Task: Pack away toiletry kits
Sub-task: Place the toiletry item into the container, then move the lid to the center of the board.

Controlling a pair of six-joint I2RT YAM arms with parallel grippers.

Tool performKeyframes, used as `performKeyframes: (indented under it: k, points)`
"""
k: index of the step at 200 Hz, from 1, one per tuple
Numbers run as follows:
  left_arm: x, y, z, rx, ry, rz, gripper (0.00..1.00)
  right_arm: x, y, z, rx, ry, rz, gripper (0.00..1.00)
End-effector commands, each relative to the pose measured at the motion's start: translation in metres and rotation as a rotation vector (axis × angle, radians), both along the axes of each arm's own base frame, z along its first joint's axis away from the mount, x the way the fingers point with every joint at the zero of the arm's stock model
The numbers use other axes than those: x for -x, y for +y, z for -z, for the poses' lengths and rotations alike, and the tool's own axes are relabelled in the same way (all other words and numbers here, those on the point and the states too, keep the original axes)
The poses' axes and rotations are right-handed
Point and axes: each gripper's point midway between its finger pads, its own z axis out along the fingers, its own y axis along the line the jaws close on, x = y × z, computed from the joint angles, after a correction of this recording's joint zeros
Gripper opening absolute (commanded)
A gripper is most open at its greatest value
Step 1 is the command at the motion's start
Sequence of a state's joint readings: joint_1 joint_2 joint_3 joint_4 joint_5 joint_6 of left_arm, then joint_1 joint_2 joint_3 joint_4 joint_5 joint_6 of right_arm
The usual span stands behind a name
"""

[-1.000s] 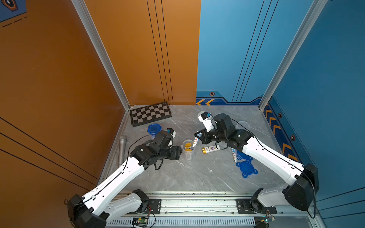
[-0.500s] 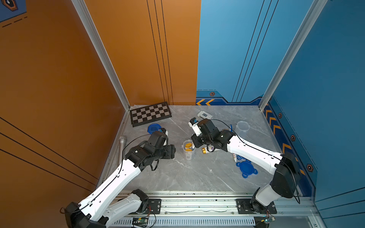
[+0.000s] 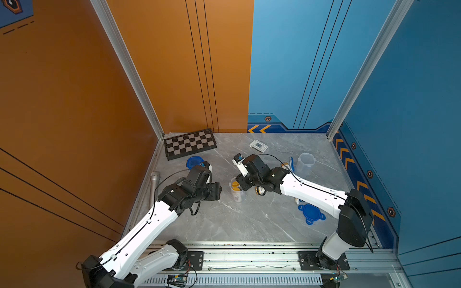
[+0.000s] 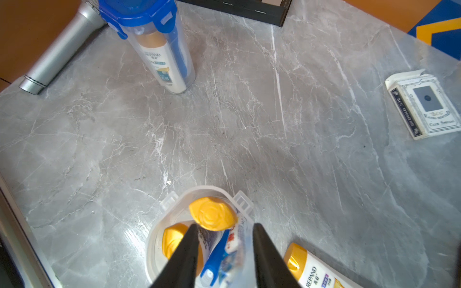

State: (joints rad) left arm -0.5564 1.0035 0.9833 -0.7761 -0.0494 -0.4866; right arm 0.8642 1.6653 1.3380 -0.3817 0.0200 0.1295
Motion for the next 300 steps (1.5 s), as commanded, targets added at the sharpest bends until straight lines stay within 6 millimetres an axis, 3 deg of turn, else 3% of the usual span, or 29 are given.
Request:
performKeyframes:
  k: [1, 47, 54, 70, 82, 102, 107, 129, 180, 207, 243, 300]
  points:
    - [-0.003, 0.003, -0.007, -0.019, -0.013, 0.004, 0.74, -0.006, -0.009, -0.005, 0.011, -0.031, 0.038, 0.45]
    - [-0.004, -0.001, -0.006, -0.028, -0.008, 0.028, 0.74, -0.014, -0.034, -0.032, -0.123, 0.064, 0.143, 0.41]
    - [-0.007, -0.005, -0.017, -0.015, -0.029, 0.038, 0.74, -0.017, -0.045, -0.036, -0.142, 0.082, 0.182, 0.41]
    - [-0.01, -0.014, -0.021, -0.011, -0.027, 0.066, 0.75, -0.017, -0.077, -0.041, -0.156, 0.121, 0.274, 0.46]
    - [-0.012, -0.023, -0.024, -0.007, -0.023, 0.091, 0.78, -0.018, -0.112, -0.041, -0.144, 0.145, 0.373, 0.59]
    - [-0.02, -0.046, -0.035, 0.0, -0.025, 0.157, 0.85, -0.006, -0.167, -0.02, -0.103, 0.247, 0.523, 0.73]
    - [-0.022, -0.053, -0.037, -0.002, -0.026, 0.177, 0.91, -0.001, -0.181, -0.013, -0.089, 0.279, 0.559, 0.75]
    - [-0.029, -0.083, -0.046, 0.005, -0.026, 0.263, 0.96, 0.019, -0.219, 0.021, 0.007, 0.419, 0.664, 0.81]
    - [-0.032, -0.138, -0.047, -0.034, -0.033, 0.399, 0.98, 0.055, -0.255, 0.063, 0.179, 0.563, 0.794, 0.85]
    - [-0.025, -0.158, -0.043, -0.044, -0.026, 0.445, 0.98, 0.06, -0.273, 0.086, 0.252, 0.617, 0.812, 0.83]
    - [-0.019, -0.168, -0.041, -0.04, -0.016, 0.465, 0.98, 0.057, -0.288, 0.1, 0.328, 0.629, 0.814, 0.81]
    - [-0.019, -0.17, -0.043, -0.012, 0.0, 0.458, 0.98, 0.076, -0.312, 0.114, 0.277, 0.673, 0.942, 0.83]
